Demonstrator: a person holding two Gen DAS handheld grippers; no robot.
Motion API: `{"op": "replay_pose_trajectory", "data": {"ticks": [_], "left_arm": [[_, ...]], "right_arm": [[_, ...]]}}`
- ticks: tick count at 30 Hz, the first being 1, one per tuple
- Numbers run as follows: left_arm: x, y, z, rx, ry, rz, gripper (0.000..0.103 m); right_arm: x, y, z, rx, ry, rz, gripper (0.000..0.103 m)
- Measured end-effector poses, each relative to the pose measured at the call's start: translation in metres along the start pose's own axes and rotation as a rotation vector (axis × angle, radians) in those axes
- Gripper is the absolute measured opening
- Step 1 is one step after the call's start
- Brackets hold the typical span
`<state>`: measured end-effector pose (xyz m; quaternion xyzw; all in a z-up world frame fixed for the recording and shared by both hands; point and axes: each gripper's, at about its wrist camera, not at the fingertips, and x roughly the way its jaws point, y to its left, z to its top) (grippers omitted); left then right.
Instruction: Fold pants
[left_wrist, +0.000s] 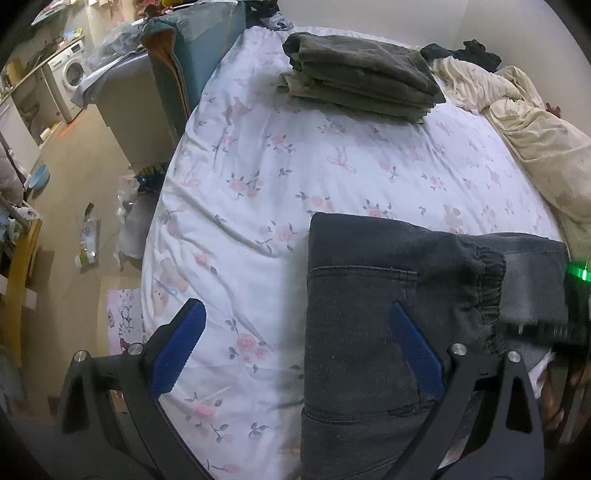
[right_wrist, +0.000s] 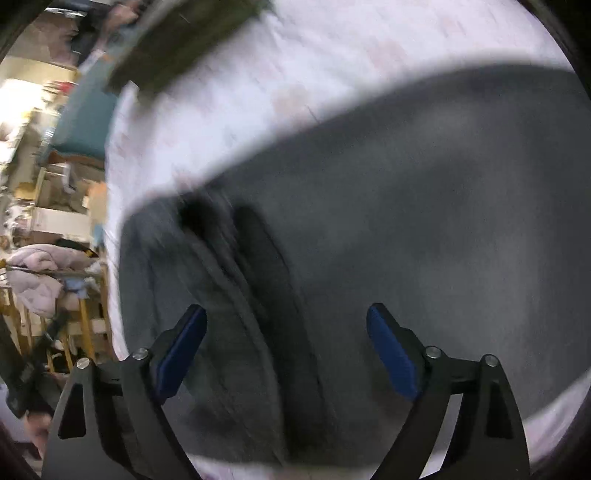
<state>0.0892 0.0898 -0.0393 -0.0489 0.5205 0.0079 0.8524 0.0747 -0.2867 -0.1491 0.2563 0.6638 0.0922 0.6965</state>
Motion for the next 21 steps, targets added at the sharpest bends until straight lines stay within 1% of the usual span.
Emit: {"op": "replay_pose_trajectory", "data": {"ticks": [2, 4, 5, 6, 7, 8, 9, 10, 12, 13, 15, 16, 17, 18, 19, 20, 21], "left_arm": [[-0.001, 0.001, 0.001, 0.014, -0.013, 0.016, 0.098], [0.0, 0.005, 0.002, 0.0, -0.014, 0.039, 0.098], [0.0, 0.008, 0.003, -0.021, -0.01, 0.037, 0.098], [0.001, 0.012, 0.003, -0.046, -0.005, 0.03, 0.098], [0.001, 0.015, 0.003, -0.064, -0.002, 0.026, 0.098], [0.001, 0.017, 0.003, -0.077, -0.001, 0.026, 0.098], [0.0, 0.019, 0.002, -0.082, -0.005, 0.03, 0.098], [-0.001, 0.02, 0.002, -0.083, -0.011, 0.036, 0.098], [-0.004, 0.024, -0.001, -0.086, -0.026, 0.051, 0.098], [-0.004, 0.026, -0.001, -0.09, -0.027, 0.055, 0.098], [-0.004, 0.03, -0.003, -0.107, -0.024, 0.06, 0.098], [-0.004, 0.031, -0.003, -0.111, -0.02, 0.059, 0.098], [-0.003, 0.03, -0.003, -0.11, -0.018, 0.059, 0.098], [-0.002, 0.029, -0.003, -0.104, -0.016, 0.062, 0.098], [-0.001, 0.026, -0.003, -0.09, -0.018, 0.069, 0.098], [-0.002, 0.023, -0.004, -0.077, -0.024, 0.076, 0.098], [-0.003, 0.021, -0.005, -0.068, -0.029, 0.076, 0.098]], "right_arm": [[0.004, -0.008, -0.013, 0.037, 0.01, 0.031, 0.09], [0.006, -0.01, -0.021, 0.021, 0.004, 0.058, 0.088], [0.006, -0.01, -0.022, 0.026, 0.008, 0.089, 0.066], [0.006, -0.011, -0.023, 0.041, 0.019, 0.131, 0.035], [0.003, -0.008, -0.025, 0.039, 0.02, 0.143, 0.031], [-0.002, -0.004, -0.026, 0.012, 0.001, 0.135, 0.021], [-0.008, -0.001, -0.027, -0.012, -0.014, 0.138, 0.016], [-0.014, 0.003, -0.03, -0.019, -0.018, 0.147, 0.014], [-0.027, 0.002, -0.035, 0.01, -0.03, 0.185, 0.013], [-0.031, 0.002, -0.037, 0.011, -0.039, 0.185, 0.013], [-0.027, -0.008, -0.035, 0.034, -0.058, 0.135, 0.014], [-0.021, -0.01, -0.035, 0.036, -0.049, 0.106, 0.021], [-0.012, -0.013, -0.033, 0.04, -0.029, 0.059, 0.032], [-0.008, -0.012, -0.03, 0.039, -0.013, 0.031, 0.046], [-0.01, -0.012, -0.03, 0.037, -0.022, 0.013, 0.049], [-0.021, -0.011, -0.033, 0.038, -0.068, 0.03, 0.049], [-0.03, -0.01, -0.036, 0.037, -0.104, 0.052, 0.053]]}}
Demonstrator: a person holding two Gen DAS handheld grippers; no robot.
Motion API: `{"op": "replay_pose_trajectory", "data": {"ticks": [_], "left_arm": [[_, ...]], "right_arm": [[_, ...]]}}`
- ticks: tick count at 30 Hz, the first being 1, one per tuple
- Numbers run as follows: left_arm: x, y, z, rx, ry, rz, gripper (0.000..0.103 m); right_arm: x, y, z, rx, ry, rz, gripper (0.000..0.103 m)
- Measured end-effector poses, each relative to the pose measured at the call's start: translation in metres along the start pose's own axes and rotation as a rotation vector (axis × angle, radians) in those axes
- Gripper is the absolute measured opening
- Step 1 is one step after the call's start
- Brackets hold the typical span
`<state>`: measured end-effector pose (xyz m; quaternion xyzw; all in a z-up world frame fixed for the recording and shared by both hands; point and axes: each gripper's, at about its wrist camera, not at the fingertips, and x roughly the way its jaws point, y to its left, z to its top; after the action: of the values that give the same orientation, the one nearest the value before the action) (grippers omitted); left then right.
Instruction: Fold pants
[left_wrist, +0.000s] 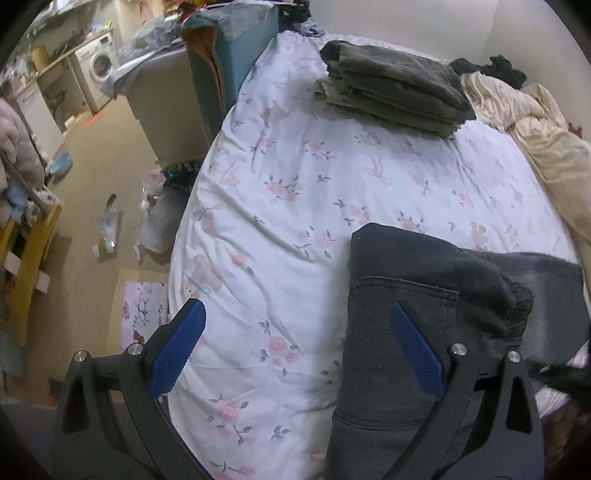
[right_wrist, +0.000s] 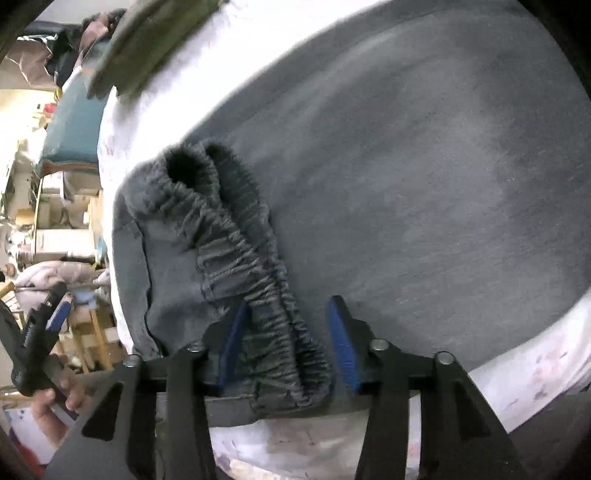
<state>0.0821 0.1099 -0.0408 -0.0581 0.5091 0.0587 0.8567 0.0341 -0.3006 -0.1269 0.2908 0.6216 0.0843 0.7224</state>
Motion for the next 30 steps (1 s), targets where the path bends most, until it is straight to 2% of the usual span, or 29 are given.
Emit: {"op": "replay_pose_trajectory", "data": {"ticks": [2, 3, 7, 10, 12, 14, 16, 19, 21, 24, 26, 28, 30], "left_arm": [[0.0, -0.011, -0.005, 0.014, -0.003, -0.029, 0.098], [0.002, -0.018, -0.007, 0.018, -0.001, -0.045, 0.098], [0.02, -0.065, -0.02, 0.084, 0.032, -0.14, 0.098], [0.037, -0.093, -0.028, 0.097, 0.026, -0.22, 0.098], [0.057, -0.103, -0.031, 0.097, 0.055, -0.218, 0.098], [0.075, -0.103, -0.036, 0.073, 0.087, -0.18, 0.098], [0.083, -0.1, -0.039, 0.05, 0.092, -0.17, 0.098], [0.084, -0.1, -0.038, 0.028, 0.095, -0.168, 0.098], [0.084, -0.101, -0.039, 0.041, 0.096, -0.17, 0.098], [0.084, -0.102, -0.042, 0.07, 0.094, -0.162, 0.098], [0.083, -0.104, -0.045, 0.089, 0.091, -0.154, 0.098], [0.084, -0.104, -0.044, 0.095, 0.09, -0.153, 0.098], [0.084, -0.102, -0.044, 0.095, 0.088, -0.157, 0.098]], "right_arm": [[-0.024, 0.0, -0.008, 0.027, -0.071, 0.046, 0.086], [-0.033, -0.002, -0.015, 0.048, -0.096, 0.072, 0.096], [-0.032, -0.025, -0.059, 0.224, -0.114, 0.203, 0.097], [0.001, -0.043, -0.088, 0.375, -0.078, 0.291, 0.097], [0.023, -0.053, -0.094, 0.441, -0.063, 0.295, 0.097], [0.038, -0.069, -0.089, 0.495, -0.084, 0.304, 0.097], [0.034, -0.081, -0.075, 0.549, -0.165, 0.33, 0.096], [0.004, -0.103, -0.045, 0.55, -0.333, 0.251, 0.094], [-0.02, -0.13, -0.024, 0.597, -0.453, 0.175, 0.094], [-0.057, -0.191, 0.005, 0.757, -0.622, 0.181, 0.094], [-0.075, -0.213, 0.023, 0.79, -0.698, 0.152, 0.094], [-0.092, -0.234, 0.043, 0.792, -0.758, 0.058, 0.088], [-0.105, -0.252, 0.052, 0.837, -0.849, 0.013, 0.078]]}}
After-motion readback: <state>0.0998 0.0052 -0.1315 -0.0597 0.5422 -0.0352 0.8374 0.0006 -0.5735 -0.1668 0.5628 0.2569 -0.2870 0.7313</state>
